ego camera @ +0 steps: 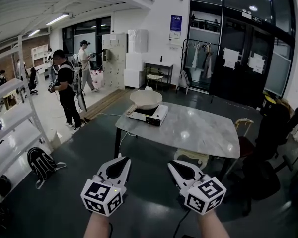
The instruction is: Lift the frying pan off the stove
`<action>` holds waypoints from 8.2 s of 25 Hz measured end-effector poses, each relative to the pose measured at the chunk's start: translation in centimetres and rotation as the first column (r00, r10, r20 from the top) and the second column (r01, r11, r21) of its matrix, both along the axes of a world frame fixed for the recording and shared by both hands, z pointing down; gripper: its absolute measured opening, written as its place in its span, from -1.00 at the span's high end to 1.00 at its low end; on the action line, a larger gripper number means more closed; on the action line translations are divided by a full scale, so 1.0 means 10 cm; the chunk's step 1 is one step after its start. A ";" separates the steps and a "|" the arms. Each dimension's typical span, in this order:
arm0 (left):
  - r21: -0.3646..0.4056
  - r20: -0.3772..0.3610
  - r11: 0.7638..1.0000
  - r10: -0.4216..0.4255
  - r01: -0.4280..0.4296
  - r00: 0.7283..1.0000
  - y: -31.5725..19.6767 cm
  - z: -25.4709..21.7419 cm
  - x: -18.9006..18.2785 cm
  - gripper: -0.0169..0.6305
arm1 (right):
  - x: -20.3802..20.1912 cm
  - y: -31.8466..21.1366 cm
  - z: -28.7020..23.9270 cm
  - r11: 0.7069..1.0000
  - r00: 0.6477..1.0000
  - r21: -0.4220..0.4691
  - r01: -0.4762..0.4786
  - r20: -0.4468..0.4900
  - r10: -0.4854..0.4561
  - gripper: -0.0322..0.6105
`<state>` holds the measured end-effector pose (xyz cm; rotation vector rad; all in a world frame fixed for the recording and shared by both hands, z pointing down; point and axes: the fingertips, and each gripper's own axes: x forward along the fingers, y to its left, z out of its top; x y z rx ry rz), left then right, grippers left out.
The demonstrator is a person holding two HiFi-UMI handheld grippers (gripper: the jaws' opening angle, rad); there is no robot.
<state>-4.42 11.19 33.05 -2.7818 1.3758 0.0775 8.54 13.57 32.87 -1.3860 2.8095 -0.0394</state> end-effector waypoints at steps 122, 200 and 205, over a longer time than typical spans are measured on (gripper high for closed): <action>-0.776 -0.410 0.445 0.180 -0.446 0.894 -4.68 1.98 0.05 0.46 | -1.14 -6.38 2.30 0.498 0.671 -0.722 0.480 0.668 0.321 0.25; -0.421 -0.554 0.365 0.621 -0.830 0.554 -4.37 0.78 1.24 0.50 | 0.70 -5.81 0.55 0.843 0.713 -0.537 0.045 0.608 0.349 0.16; -0.429 -0.552 0.355 0.624 -0.831 0.552 -4.38 0.83 1.26 0.51 | 0.73 -5.80 0.60 0.838 0.708 -0.544 0.044 0.608 0.358 0.16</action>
